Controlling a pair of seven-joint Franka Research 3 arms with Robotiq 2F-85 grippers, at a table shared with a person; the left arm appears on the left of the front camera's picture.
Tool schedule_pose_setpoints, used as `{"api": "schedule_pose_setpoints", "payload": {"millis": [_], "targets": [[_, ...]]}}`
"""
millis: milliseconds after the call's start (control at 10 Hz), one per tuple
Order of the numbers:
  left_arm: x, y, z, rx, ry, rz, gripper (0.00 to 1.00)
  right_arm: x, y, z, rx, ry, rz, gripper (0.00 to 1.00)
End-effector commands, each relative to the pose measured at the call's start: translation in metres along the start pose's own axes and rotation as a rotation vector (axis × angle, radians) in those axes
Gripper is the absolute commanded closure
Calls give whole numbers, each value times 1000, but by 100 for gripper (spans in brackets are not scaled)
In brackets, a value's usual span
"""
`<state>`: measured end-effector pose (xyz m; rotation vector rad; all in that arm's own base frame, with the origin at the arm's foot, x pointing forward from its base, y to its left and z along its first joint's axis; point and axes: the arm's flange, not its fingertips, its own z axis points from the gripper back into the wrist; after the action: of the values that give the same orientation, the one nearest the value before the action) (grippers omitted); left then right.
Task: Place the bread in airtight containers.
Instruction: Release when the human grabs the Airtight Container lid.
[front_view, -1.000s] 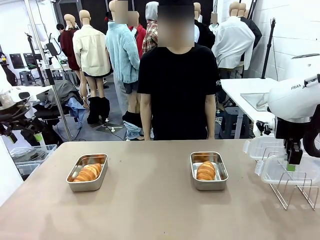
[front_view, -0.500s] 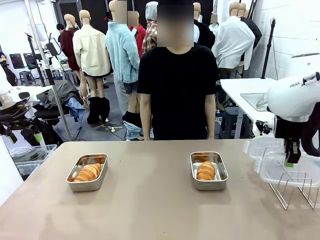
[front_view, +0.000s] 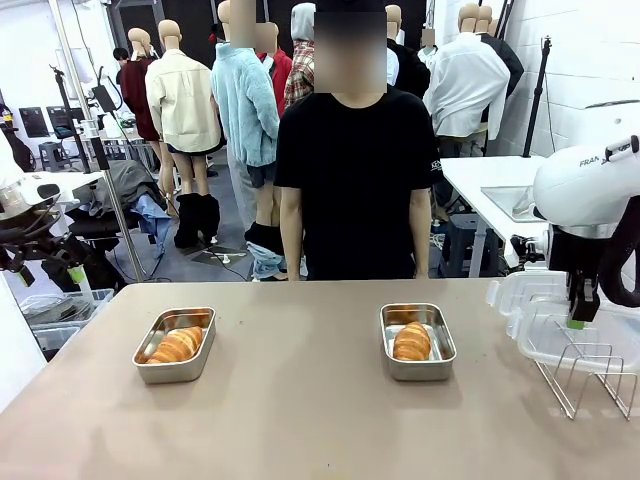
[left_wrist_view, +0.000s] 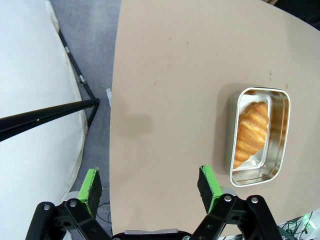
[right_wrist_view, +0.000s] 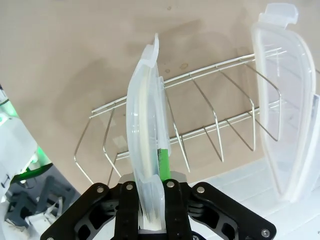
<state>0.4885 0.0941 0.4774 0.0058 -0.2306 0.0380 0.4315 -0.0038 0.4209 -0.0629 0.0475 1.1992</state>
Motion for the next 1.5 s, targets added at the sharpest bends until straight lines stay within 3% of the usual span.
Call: {"api": "schedule_pose_setpoints", "payload": {"millis": [0,400,800,1100,1400], "targets": [[-2,2,1,0,-10,4,0,-1,1,-3,1,13,8,100],[-2,2,1,0,-10,4,0,1,0,0,-1,2,2,100],[-2,2,1,0,-10,4,0,0,28,115,-162,21,57,100],[-2,2,1,0,-10,4,0,30,-9,189,-87,-118,-224,100],[-2,2,1,0,-10,4,0,61,-75,216,77,-357,-514,100]]}}
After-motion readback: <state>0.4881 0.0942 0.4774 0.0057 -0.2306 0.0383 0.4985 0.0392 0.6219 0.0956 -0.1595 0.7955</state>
